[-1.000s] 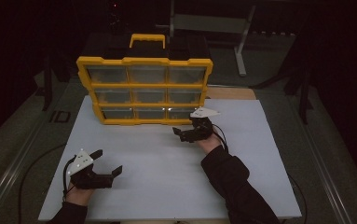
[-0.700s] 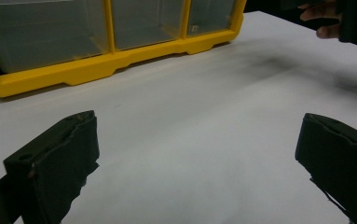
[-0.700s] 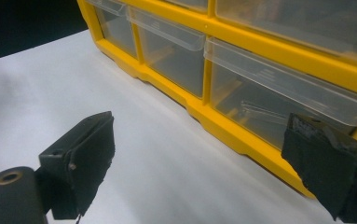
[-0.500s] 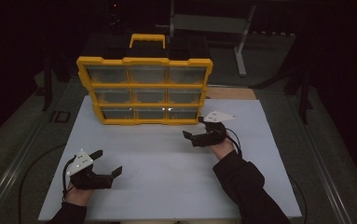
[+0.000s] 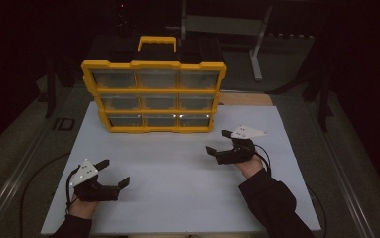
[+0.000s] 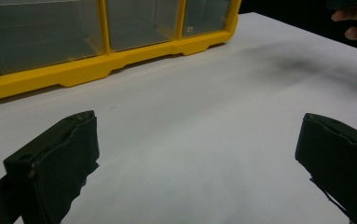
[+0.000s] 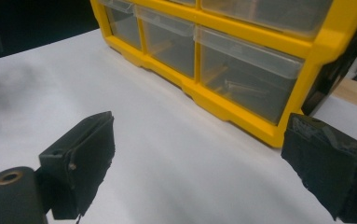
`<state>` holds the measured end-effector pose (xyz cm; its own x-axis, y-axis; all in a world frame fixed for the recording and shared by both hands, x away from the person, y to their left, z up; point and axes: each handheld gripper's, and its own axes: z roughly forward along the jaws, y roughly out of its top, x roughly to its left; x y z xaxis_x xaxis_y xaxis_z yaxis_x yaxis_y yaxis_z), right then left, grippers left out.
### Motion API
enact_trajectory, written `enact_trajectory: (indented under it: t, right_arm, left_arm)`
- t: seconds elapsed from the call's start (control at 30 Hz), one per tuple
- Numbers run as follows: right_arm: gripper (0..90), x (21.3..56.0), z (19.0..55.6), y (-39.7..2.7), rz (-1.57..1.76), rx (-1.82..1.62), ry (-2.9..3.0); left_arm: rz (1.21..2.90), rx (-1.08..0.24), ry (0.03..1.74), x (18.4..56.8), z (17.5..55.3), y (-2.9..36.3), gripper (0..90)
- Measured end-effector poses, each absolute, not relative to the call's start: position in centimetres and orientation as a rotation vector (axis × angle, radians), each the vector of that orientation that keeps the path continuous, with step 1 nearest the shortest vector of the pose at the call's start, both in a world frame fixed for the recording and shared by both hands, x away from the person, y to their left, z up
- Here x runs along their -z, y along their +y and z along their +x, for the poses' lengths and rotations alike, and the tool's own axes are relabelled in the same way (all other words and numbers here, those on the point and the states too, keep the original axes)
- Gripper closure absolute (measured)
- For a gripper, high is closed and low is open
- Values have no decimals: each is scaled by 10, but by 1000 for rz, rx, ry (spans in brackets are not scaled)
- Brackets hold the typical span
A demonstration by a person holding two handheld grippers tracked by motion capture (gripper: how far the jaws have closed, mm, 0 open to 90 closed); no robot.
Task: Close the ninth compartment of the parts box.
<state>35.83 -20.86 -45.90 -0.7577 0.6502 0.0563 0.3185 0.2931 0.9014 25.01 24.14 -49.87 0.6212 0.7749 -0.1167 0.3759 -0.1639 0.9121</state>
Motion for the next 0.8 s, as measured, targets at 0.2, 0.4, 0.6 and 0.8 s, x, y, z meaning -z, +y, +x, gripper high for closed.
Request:
enact_trajectory:
  t: [0.2,0.4,0.6,0.8]
  right_arm:
    - [95,462,347,-220,855,-1451,2247]
    - [95,465,336,-234,855,-1467,2241]
    - [94,467,323,-247,839,-1468,2232]
    - [95,471,312,-258,833,-1458,2234]
  left_arm:
    - [1772,-457,926,499,250,242,0]
    - [1773,-451,917,499,249,241,0]
    - [1772,-450,914,499,249,241,0]
    - [1772,-454,909,499,249,242,0]
